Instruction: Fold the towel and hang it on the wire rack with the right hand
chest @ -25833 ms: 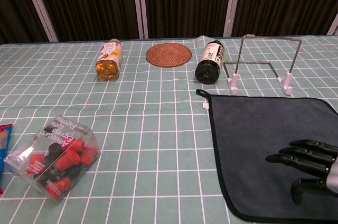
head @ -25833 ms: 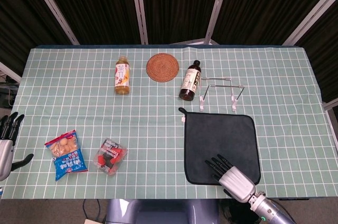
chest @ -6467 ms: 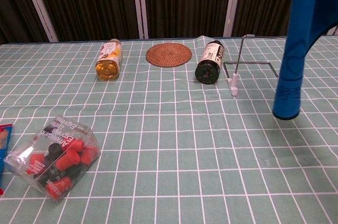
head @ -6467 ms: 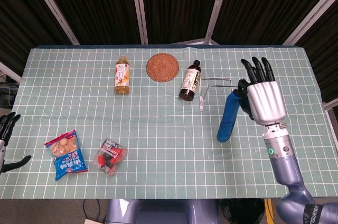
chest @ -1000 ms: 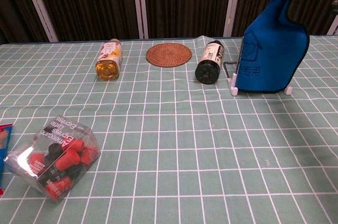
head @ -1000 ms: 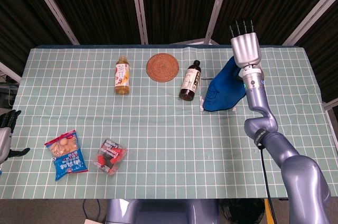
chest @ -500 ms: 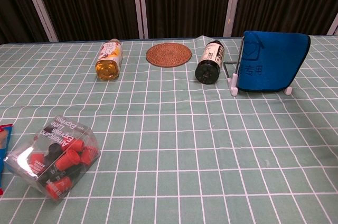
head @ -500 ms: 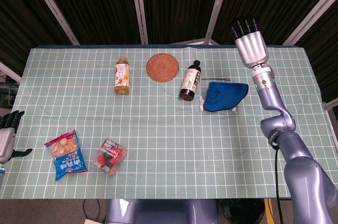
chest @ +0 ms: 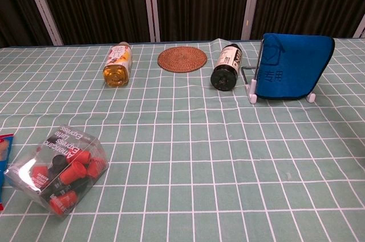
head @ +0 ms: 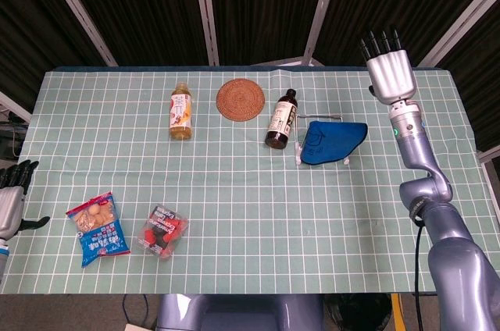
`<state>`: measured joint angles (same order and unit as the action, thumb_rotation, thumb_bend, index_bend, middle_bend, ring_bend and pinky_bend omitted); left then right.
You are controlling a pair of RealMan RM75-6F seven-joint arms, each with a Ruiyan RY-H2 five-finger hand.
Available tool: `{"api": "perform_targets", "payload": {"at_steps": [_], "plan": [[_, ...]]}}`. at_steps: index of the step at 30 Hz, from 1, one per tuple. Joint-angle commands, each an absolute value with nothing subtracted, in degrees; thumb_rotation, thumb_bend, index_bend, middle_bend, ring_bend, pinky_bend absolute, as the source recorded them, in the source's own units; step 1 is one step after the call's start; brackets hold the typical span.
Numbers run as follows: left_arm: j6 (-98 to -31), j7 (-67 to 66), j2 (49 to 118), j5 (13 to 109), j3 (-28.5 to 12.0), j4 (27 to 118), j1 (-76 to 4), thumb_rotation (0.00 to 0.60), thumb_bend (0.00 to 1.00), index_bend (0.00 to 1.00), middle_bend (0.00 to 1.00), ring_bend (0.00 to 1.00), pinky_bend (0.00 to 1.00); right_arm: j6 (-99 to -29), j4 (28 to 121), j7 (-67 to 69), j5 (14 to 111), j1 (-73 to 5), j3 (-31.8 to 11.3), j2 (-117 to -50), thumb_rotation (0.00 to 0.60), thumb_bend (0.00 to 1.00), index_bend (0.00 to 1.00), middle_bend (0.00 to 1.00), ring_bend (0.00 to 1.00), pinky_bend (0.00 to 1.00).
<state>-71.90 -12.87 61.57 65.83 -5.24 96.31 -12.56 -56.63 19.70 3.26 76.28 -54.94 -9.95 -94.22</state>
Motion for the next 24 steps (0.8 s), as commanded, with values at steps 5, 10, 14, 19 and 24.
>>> {"api": "perform_targets", "payload": {"at_steps": [5,10,14,19,24], "plan": [[-76.5,-9.3,60.8,72.4,-4.6,97.2,-11.0,0.600,0.00,0.00,0.00,0.00,0.00,-66.7,50.1,1.5,72.3,-44.0,-13.5,-79.8,0.600,0.00,0.00,0.00,0.00,0.00],[-78.2,-8.0,60.6,75.4,-4.1,97.6,-10.4,0.600,0.00,0.00,0.00,0.00,0.00,-69.0,69.3,-2.4,69.5,-38.4,-13.8,-70.8,0.600,0.00,0.00,0.00,0.00,0.00],[-79.6,-7.2,60.7,77.9,-3.7,97.6,-10.0,0.600,0.00,0.00,0.00,0.00,0.00,-72.1,80.5,-4.5,69.2,-34.0,-13.0,-65.4,0.600,0.00,0.00,0.00,0.00,0.00],[-81.5,-6.0,61.2,81.4,-2.9,97.1,-9.4,0.600,0.00,0.00,0.00,0.00,0.00,-79.8,91.5,-4.9,72.7,-26.2,-9.3,-61.6,0.600,0.00,0.00,0.00,0.00,0.00],[-82.5,-5.3,61.2,83.2,-2.4,97.1,-8.9,0.600,0.00,0.00,0.00,0.00,0.00,-86.2,96.1,-5.0,76.7,-20.1,-5.8,-61.7,0.600,0.00,0.00,0.00,0.00,0.00]]}}
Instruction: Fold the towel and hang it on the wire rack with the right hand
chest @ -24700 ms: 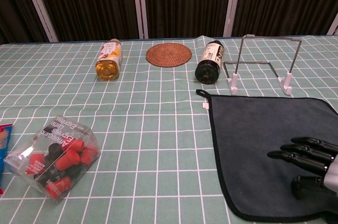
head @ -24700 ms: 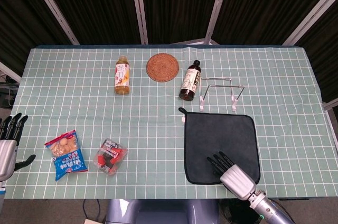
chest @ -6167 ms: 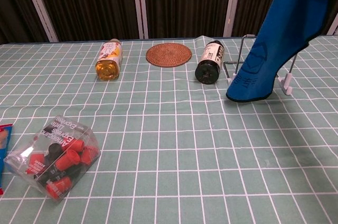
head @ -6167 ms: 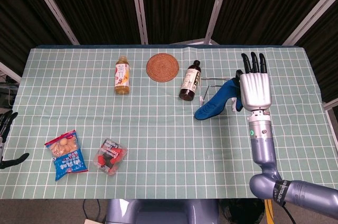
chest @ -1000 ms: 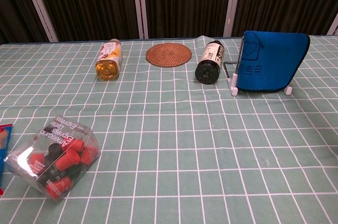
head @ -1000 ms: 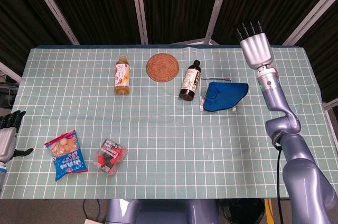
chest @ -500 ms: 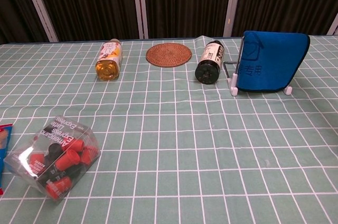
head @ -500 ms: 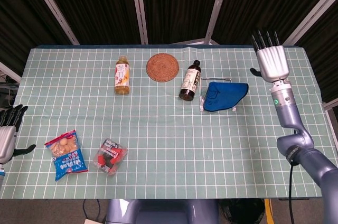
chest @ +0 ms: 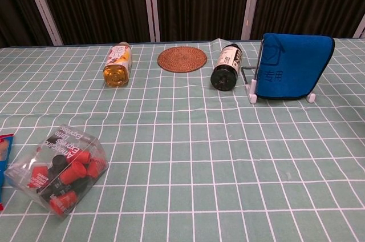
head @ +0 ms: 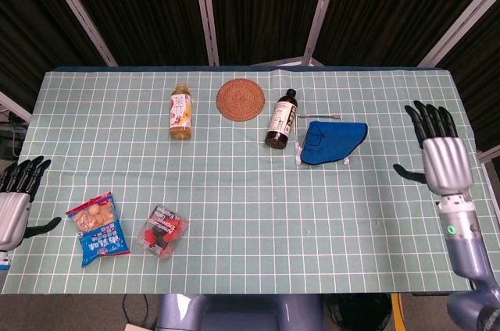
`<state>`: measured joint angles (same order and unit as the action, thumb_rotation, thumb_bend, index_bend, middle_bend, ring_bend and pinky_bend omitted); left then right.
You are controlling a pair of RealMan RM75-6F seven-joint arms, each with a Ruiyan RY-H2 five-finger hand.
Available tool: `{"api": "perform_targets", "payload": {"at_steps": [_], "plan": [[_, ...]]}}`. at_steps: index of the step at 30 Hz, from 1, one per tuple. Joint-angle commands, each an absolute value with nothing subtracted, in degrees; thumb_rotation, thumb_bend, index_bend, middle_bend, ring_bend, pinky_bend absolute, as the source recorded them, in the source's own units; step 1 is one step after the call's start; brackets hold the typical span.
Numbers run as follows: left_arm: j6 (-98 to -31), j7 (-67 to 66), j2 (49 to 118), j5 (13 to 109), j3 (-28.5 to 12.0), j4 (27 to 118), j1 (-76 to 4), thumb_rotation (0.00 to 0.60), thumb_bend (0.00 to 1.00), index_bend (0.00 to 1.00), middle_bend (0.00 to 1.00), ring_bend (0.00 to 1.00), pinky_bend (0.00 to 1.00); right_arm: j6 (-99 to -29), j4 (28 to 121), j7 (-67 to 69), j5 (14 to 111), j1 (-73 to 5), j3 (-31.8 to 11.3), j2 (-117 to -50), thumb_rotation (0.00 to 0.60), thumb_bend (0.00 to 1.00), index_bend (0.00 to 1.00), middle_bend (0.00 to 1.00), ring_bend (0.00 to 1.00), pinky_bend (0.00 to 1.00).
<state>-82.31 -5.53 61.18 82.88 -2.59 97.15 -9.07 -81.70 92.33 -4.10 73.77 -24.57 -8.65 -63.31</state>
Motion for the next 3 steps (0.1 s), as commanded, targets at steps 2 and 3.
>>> {"api": "perform_targets", "payload": {"at_steps": [2,3], "plan": [[-82.7,-5.1,61.1,83.5,-2.3,97.2,-8.7,0.600,0.00,0.00,0.00,0.00,0.00,-87.7,96.8,-5.0,77.5,-18.6,-5.2,-61.8,0.600,0.00,0.00,0.00,0.00,0.00],[-82.9,-4.9,61.1,83.7,-2.3,97.2,-8.7,0.600,0.00,0.00,0.00,0.00,0.00,-88.7,97.1,-4.9,77.9,-17.7,-5.0,-62.0,0.600,0.00,0.00,0.00,0.00,0.00]]}}
